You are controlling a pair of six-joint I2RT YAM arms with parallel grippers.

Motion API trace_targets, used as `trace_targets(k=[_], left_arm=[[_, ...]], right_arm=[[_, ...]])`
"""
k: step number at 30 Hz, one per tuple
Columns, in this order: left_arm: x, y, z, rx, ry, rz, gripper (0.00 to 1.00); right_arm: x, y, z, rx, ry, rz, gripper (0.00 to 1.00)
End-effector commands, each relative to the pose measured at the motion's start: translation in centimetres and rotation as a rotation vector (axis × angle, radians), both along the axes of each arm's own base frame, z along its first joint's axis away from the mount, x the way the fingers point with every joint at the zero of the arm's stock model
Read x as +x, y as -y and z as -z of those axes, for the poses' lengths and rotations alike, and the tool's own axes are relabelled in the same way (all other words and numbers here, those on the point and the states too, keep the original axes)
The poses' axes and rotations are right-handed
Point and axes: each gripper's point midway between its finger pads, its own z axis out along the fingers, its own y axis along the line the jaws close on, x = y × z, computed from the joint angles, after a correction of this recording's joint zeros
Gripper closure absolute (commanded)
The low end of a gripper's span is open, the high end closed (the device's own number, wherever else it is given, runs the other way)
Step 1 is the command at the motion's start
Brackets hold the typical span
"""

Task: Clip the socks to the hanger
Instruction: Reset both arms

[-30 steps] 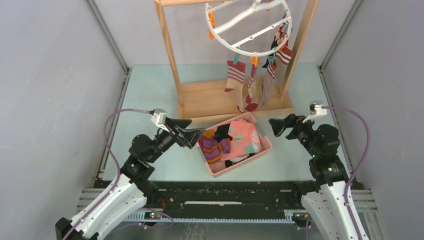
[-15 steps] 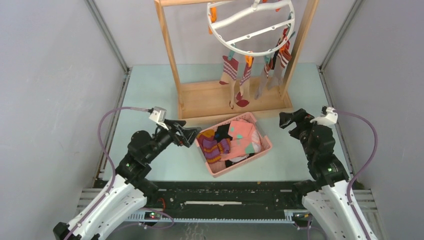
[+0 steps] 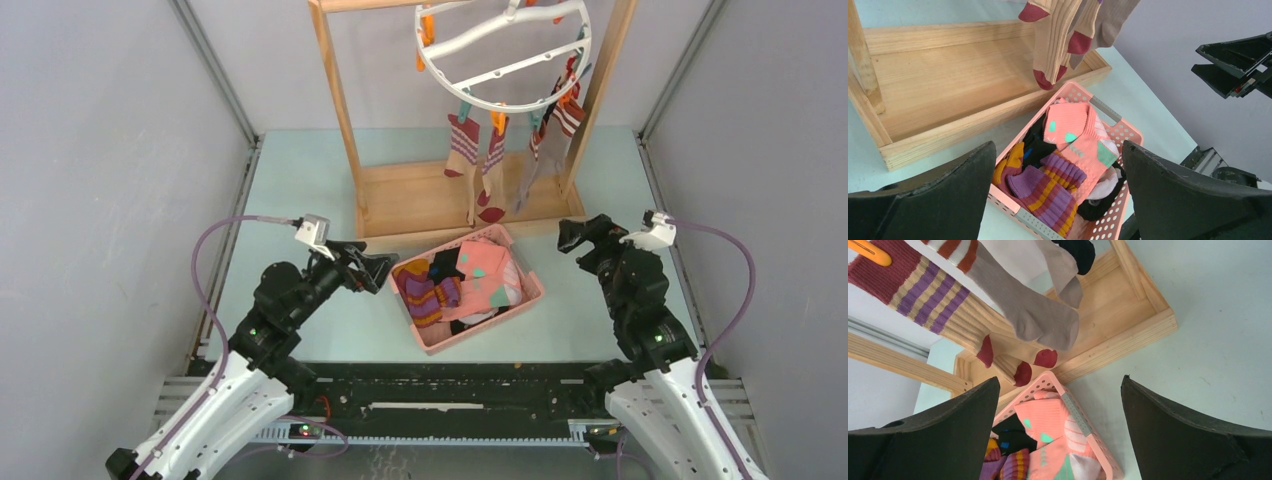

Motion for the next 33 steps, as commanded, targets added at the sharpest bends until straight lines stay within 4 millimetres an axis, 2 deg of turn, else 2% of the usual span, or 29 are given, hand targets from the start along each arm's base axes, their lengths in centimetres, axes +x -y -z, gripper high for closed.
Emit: trace_targets(k=[1,19,31,33], left_arm=[[0.1,-0.6,-2.2,-0.012,0.063,-0.026,0.00],[0.3,-0.7,-0.7,-0.002,0.040,-0.034,0.00],[0.1,-0.6,-1.0,-0.021,0.045,-0.021,0.00],[0.1,-0.4,-1.8,-0.047,0.068,-0.010,0.00]], right_arm=[[0.0,0.6,-3.3,0.013,0.093,0.032,0.00],[0.5,0.9,-2.5,-0.007,0.064,0.054,0.00],[1.1,0.7,-2.6,-0.026,0.070,0.044,0.00],[1.2,0.6,-2.7,-0.031,0.073,0.043,0.00]])
